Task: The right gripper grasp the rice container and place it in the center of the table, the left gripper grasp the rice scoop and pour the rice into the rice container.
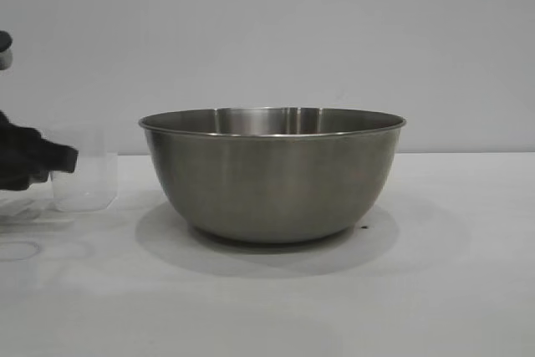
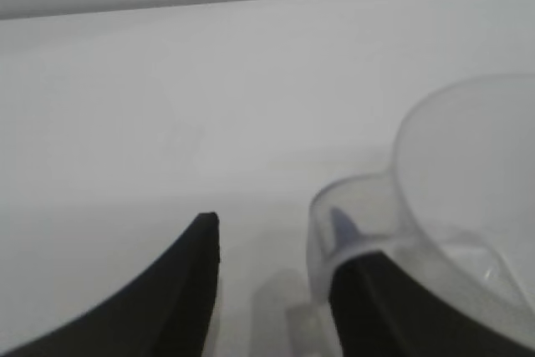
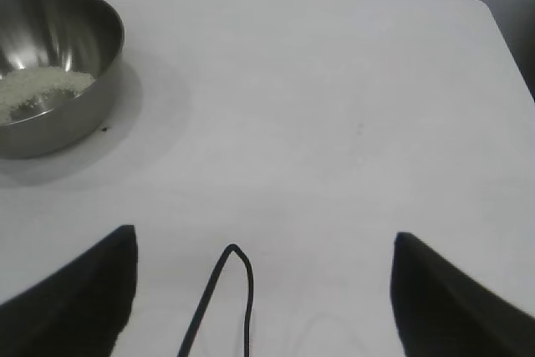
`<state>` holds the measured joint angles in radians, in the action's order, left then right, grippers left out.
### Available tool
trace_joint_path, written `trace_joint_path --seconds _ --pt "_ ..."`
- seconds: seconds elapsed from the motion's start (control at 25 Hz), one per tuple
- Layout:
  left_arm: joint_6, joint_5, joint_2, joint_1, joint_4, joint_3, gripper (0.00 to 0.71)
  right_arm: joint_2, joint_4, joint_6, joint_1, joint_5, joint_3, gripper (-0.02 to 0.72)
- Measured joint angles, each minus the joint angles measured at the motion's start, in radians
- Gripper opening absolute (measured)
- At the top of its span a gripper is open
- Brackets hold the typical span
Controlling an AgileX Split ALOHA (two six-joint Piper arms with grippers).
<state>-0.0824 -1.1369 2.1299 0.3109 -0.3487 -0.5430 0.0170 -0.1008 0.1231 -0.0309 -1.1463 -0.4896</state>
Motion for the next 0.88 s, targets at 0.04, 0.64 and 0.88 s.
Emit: trace_joint_path --seconds 0.04,0.64,0.88 --pt "0.000 0.000 -0.009 0.000 0.000 0.020 0.274 0.000 0.000 0.000 0.000 0.000 0.000 0.566" --pt "-0.005 0.127 -0.425 0.000 0.121 0.292 0.296 0.000 0.000 0.000 0.000 0.000 0.000 0.566" --pt "-0.005 0.419 -0.656 0.000 0.173 0.300 0.296 0.000 0.000 0.000 0.000 0.000 0.000 0.566"
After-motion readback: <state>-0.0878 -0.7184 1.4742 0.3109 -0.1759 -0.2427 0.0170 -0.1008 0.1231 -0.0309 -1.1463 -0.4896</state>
